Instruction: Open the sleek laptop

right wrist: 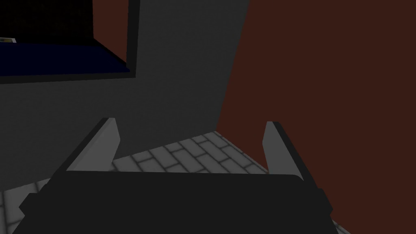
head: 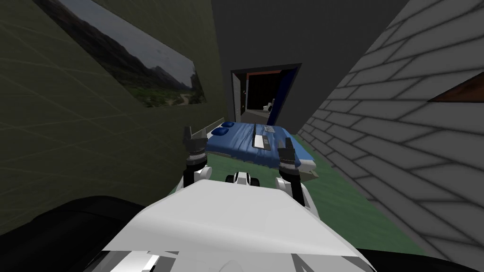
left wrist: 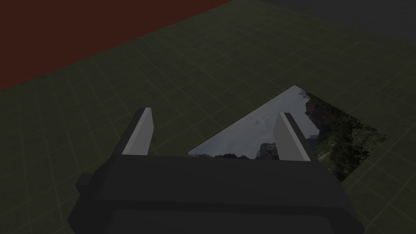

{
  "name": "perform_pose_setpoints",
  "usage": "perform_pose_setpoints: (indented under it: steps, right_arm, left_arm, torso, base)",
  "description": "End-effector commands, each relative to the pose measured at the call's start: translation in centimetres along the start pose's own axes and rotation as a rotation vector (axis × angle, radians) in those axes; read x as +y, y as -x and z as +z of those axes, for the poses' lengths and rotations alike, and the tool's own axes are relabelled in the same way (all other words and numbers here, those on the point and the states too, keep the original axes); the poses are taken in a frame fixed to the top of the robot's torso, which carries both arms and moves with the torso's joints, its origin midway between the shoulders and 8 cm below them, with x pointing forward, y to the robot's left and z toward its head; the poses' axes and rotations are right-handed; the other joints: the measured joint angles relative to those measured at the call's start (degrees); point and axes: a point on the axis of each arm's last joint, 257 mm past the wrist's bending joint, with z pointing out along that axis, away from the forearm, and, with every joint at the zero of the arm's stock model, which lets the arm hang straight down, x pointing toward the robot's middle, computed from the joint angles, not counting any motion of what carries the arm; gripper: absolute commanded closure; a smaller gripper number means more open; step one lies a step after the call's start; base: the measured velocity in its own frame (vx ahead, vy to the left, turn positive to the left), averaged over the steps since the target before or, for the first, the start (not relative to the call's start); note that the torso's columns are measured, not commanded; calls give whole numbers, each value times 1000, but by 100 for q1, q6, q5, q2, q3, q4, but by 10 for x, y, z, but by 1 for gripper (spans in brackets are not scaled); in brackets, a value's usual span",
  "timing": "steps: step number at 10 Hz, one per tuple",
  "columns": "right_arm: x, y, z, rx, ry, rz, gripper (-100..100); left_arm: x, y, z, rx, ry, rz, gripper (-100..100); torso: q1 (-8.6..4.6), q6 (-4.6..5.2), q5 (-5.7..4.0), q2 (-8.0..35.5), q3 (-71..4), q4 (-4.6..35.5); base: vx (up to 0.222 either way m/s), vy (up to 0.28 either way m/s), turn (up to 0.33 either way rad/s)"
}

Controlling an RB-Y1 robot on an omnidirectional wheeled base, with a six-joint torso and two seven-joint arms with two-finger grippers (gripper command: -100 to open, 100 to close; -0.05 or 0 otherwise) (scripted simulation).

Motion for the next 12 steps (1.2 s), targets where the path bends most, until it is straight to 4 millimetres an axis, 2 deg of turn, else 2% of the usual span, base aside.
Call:
perform_pose_setpoints:
  steps: [1,5,8,9,10,11,12]
  right_arm:
    - [-35,-12,-6,75,-96,-73,-100]
    - [-87,-22,-21,181,-245,-207,-100]
    - [-130,-22,-39,259,-368,-334,-100]
    - [-134,-20,-40,257,-383,-336,-100]
    - [-147,-18,-46,282,-420,-382,-100]
    - [-149,-17,-47,281,-429,-384,-100]
    - [-164,-13,-55,305,-475,-433,-100]
  left_arm:
    - [0,0,0,0,0,0,0]
    - [0,0,0,0,0,0,0]
    - [0,0,0,0,0,0,0]
    - [0,0,0,0,0,0,0]
    - [0,0,0,0,0,0,0]
    - [0,0,0,0,0,0,0]
    - [0,0,0,0,0,0,0]
  torso:
    - [-3,2,-1,4,-5,5]
    - [-8,1,-3,11,-2,8]
    - [-7,1,-2,3,-7,6]
    - [-7,1,-2,4,-7,6]
    - [-14,4,-3,9,-4,8]
    - [-12,1,-4,9,-4,8]
    - [-14,3,-4,10,-3,8]
  base:
    - [23,59,111]
    - [21,63,137]
    - [26,68,160]
    - [17,50,52]
    - [21,52,104]
    - [18,34,60]
    - [15,31,116]
